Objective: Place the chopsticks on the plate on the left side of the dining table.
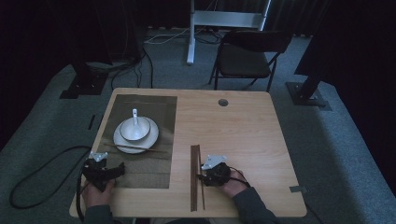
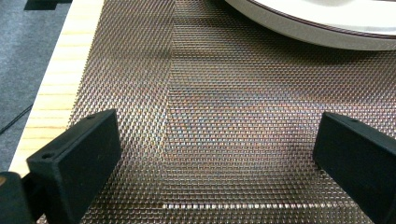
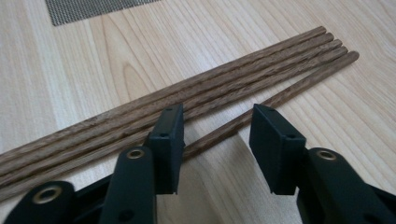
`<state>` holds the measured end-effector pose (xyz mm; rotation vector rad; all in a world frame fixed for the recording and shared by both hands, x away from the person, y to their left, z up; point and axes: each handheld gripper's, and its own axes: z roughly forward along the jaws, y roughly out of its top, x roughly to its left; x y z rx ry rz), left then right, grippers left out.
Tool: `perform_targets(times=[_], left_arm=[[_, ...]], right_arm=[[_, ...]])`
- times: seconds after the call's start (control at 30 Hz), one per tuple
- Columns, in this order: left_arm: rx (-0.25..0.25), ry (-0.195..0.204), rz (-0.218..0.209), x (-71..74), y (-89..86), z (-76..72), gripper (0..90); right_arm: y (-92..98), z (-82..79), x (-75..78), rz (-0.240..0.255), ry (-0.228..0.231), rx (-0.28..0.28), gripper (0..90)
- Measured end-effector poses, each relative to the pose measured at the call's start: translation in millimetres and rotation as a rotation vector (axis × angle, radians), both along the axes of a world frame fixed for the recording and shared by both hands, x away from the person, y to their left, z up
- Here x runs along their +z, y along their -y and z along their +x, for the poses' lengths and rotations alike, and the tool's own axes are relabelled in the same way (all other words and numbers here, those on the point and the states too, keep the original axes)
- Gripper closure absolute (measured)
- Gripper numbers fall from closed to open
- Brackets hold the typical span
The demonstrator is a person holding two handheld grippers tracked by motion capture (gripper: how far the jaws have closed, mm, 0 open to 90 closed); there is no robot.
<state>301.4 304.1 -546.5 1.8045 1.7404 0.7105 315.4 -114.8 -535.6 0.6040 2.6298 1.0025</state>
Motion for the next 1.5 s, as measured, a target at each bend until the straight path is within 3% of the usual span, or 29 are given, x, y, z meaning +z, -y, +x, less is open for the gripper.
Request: perform_targets(times=[0.17,0.3,0.47,0.93,1.23,1.5], left_arm=[[0.000,0.000,0.000,0.0,0.0,0.0,1.4],[0.000,0.000,0.000,0.0,0.0,0.0,1.4],[0.000,0.000,0.000,0.0,0.0,0.0,1.4],[0.000,0.000,0.000,0.0,0.0,0.0,1.5],[0.000,0.000,0.000,0.0,0.0,0.0,1.4],[0.000,0.000,0.000,0.0,0.0,0.0,1.4]], right_arm=[[0.0,0.3,-0.3,-0.005,0.002,-0.011,60.4],[5.1,6.4,0.1,0.004,-0.026,-0.075,68.5],[9.2,9.8,0.5,0.000,-0.027,-0.130,73.6],[18.4,16.9,0.4,0.007,-0.041,-0.234,79.7],[28.7,22.6,0.9,-0.002,-0.040,-0.346,83.1],[33.0,24.9,0.5,0.011,-0.047,-0.374,83.7]])
